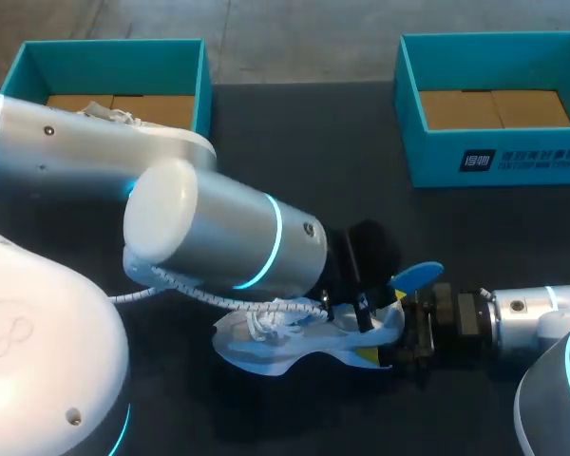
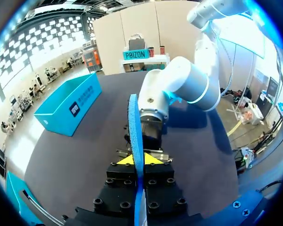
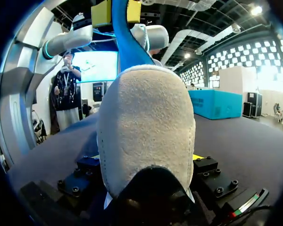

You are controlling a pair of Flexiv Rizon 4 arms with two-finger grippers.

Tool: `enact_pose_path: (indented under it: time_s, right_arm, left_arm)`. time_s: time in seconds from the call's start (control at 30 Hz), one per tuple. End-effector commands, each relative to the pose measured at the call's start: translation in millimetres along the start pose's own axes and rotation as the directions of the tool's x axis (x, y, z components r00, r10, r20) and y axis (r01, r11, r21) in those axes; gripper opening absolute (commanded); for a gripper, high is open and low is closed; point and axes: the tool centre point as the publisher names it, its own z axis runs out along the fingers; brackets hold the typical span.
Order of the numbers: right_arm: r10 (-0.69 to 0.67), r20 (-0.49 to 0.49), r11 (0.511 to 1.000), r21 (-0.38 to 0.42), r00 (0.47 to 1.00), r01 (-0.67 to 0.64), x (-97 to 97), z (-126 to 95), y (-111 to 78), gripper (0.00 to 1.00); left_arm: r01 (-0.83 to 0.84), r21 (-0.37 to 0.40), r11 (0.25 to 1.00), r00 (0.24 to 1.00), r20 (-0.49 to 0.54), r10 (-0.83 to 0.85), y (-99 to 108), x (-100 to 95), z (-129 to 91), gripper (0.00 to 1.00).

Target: Take the shoe out of the shoebox, open the shoe tongue, remove and reinsert the insole, then place the shoe into the shoebox

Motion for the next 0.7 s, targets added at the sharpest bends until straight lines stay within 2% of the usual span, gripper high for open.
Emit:
enact_pose_path:
  time_s: [0.03,0.2,0.7]
  right_arm:
    - [0.0,0.003,1.0,0.001,1.0,0.0,1.1,1,0.0,0.0]
    - [0.0,0.003,1.0,0.001,1.0,0.0,1.1,1,0.0,0.0]
    - [0.0,0.003,1.0,0.001,1.0,0.0,1.1,1,0.0,0.0]
  left_arm:
    - [-0.006,-0.03,1.0,1.0,-0.018,0.005,-11,-0.5,-9,0.0]
    - [-0.016,-0.064,0.998,1.0,-0.023,0.015,-21,4.1,-15,0.0]
    - [-0.021,-0.288,0.957,0.996,-0.085,-0.004,-38,13.7,-37,0.0]
